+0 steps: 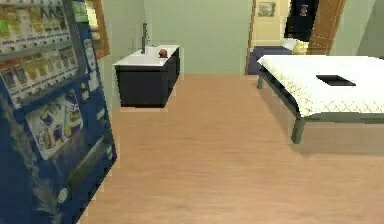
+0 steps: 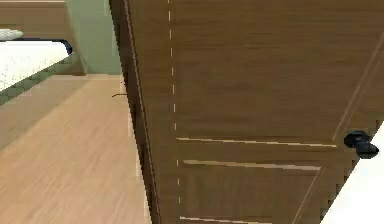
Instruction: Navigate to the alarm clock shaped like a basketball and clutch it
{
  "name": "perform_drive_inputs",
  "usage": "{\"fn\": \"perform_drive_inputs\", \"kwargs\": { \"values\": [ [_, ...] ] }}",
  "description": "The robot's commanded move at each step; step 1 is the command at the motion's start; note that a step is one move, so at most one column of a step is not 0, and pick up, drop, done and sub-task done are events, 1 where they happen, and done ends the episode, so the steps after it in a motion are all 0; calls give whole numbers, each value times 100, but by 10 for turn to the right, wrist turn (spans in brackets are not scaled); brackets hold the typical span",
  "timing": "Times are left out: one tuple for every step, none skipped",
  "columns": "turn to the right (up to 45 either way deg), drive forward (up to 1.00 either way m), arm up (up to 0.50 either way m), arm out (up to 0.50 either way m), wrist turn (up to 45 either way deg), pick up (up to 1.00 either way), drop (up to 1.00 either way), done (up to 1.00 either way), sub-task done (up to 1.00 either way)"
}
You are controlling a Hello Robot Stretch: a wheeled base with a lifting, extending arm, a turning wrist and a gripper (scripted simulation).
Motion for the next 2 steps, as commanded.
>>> {"fn": "perform_drive_inputs", "kwargs": {
  "values": [
    [0,100,0,0,0,0,0,0,0],
    [0,100,0,0,0,0,0,0,0]
  ]
}}
